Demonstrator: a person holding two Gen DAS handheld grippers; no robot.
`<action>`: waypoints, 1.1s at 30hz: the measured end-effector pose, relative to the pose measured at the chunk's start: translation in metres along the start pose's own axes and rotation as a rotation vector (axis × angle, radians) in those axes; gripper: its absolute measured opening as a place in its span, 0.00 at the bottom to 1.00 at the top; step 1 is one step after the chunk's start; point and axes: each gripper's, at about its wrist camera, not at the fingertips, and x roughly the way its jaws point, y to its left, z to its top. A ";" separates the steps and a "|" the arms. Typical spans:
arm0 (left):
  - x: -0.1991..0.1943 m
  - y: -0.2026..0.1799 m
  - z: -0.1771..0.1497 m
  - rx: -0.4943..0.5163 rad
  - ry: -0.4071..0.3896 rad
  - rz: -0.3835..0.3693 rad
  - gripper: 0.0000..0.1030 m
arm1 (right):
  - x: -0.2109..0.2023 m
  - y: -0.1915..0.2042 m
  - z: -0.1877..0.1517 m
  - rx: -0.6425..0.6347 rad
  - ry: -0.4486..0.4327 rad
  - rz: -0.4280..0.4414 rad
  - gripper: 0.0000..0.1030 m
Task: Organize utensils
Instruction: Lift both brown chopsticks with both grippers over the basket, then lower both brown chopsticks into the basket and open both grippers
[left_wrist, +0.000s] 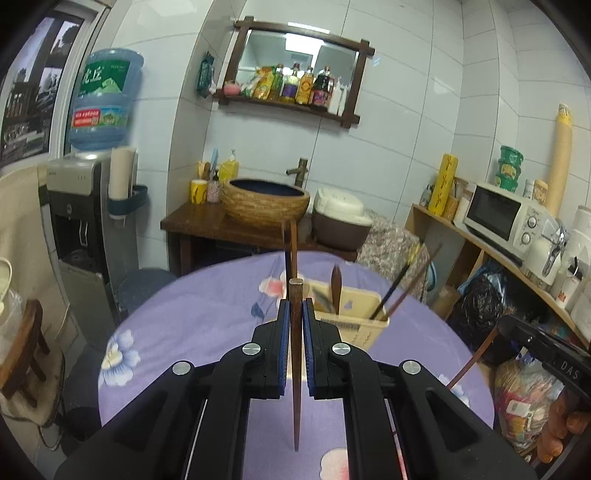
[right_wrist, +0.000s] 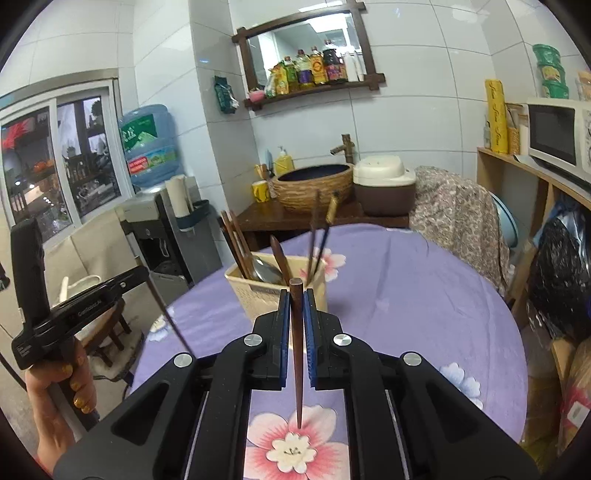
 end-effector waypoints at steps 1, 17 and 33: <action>-0.003 0.000 0.011 -0.003 -0.018 -0.003 0.08 | -0.001 0.004 0.009 -0.007 -0.015 0.005 0.08; 0.036 -0.030 0.129 0.004 -0.153 0.056 0.08 | 0.038 0.041 0.141 -0.070 -0.181 -0.089 0.08; 0.114 -0.011 0.050 -0.014 0.075 0.062 0.08 | 0.127 0.022 0.064 -0.057 0.000 -0.142 0.08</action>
